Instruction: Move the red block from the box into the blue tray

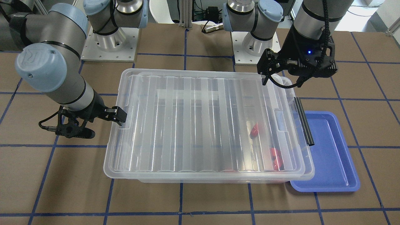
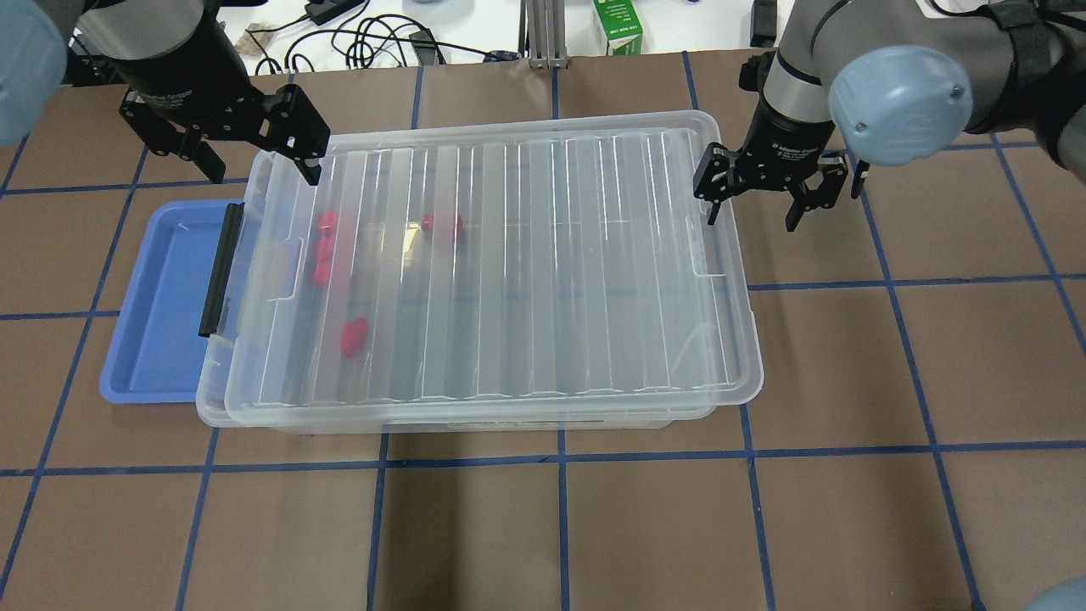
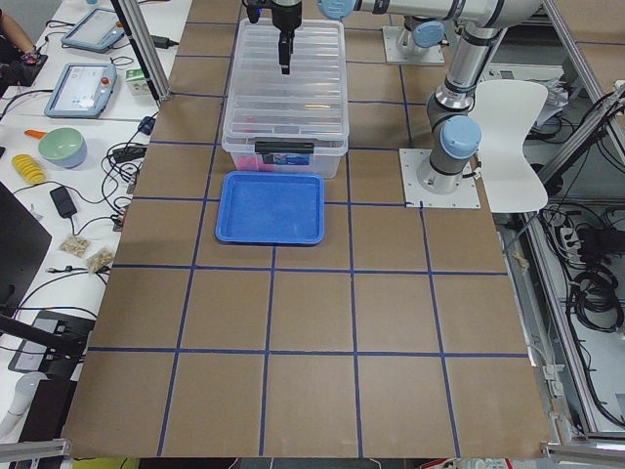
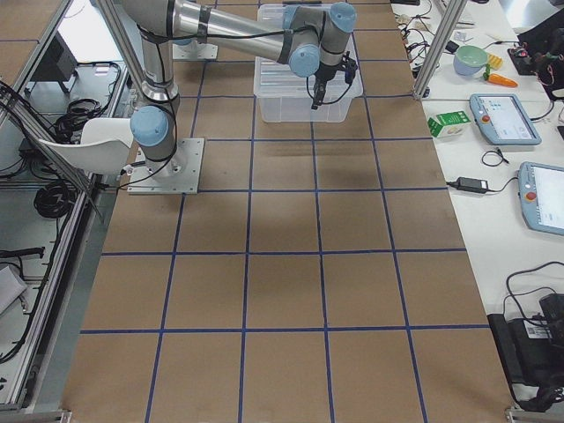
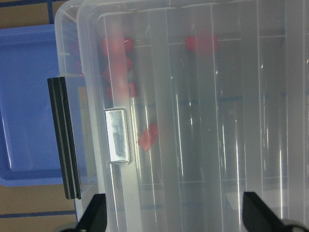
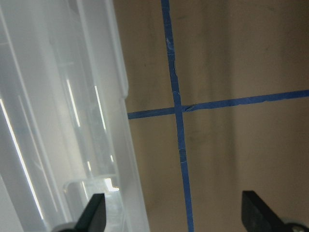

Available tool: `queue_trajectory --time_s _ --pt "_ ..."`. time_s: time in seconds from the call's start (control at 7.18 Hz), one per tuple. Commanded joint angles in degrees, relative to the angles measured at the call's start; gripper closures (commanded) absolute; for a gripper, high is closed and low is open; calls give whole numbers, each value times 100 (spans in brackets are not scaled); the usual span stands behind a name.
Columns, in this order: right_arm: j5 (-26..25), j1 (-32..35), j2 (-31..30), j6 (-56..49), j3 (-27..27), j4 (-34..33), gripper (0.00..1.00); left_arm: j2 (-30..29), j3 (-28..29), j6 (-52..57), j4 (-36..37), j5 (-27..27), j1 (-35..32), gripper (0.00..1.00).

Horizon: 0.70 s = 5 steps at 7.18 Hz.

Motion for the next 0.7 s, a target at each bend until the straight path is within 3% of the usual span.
queue_trajectory --time_s 0.0,0.56 --pt "-18 -4 30 -5 9 -27 0 -18 -3 2 48 -4 0 0" --pt "-89 -109 74 -224 0 -36 0 17 -11 54 39 22 0 0"
